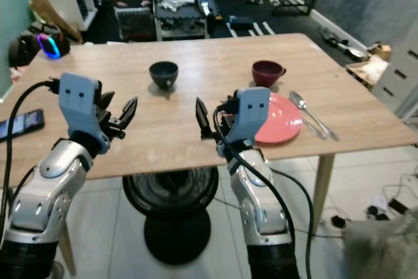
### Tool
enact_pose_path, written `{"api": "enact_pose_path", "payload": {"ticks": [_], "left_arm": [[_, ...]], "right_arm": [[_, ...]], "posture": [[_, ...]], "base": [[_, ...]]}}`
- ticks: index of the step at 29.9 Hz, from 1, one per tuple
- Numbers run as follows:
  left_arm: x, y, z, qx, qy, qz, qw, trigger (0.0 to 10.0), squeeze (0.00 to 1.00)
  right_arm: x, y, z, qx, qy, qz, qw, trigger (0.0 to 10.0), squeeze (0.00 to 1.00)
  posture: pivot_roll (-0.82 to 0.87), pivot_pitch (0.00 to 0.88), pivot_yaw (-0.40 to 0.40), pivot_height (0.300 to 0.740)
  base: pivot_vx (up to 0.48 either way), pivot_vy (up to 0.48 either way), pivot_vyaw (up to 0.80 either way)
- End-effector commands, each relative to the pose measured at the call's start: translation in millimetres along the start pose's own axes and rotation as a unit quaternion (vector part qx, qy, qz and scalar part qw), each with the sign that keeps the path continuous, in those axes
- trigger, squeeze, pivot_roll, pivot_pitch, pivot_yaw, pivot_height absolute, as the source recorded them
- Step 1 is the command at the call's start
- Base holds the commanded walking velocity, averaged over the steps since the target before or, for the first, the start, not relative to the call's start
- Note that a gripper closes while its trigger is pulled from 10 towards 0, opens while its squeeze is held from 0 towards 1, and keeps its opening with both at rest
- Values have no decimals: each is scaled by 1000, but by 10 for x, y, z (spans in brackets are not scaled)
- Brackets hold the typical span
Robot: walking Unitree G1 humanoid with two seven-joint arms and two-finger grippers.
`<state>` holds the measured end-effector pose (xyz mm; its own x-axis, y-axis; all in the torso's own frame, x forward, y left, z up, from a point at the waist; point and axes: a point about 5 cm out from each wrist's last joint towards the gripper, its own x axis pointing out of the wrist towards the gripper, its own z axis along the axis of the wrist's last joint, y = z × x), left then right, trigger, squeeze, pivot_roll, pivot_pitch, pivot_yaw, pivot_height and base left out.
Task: Setting the table
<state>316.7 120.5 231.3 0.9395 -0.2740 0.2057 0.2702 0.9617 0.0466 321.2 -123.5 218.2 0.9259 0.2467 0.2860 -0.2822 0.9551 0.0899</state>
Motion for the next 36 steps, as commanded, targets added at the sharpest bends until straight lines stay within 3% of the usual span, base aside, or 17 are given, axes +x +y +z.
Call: {"api": "enact_pose_path", "payload": {"ticks": [1,12,33,36], "left_arm": [[-29,64,-31,3,9,9,1000,10000,0],[-24,51,-41,4,13,6,1000,10000,0],[-27,18,-39,4,13,-4,1000,10000,0],[-37,32,-50,5,18,-2,1000,10000,0]], "right_arm": [[6,51,11,3,-5,9,1000,10000,0],[3,38,23,4,-9,8,1000,10000,0],[-4,31,24,3,-10,9,1000,10000,0],[1,41,-11,-24,3,14,1000,10000,0]], "posture": [[-21,3,116,740],[-23,4,121,740],[-23,2,122,740],[-12,8,119,740]], "base": [[480,0,0],[432,0,0],[0,0,0],[0,0,0]]}}
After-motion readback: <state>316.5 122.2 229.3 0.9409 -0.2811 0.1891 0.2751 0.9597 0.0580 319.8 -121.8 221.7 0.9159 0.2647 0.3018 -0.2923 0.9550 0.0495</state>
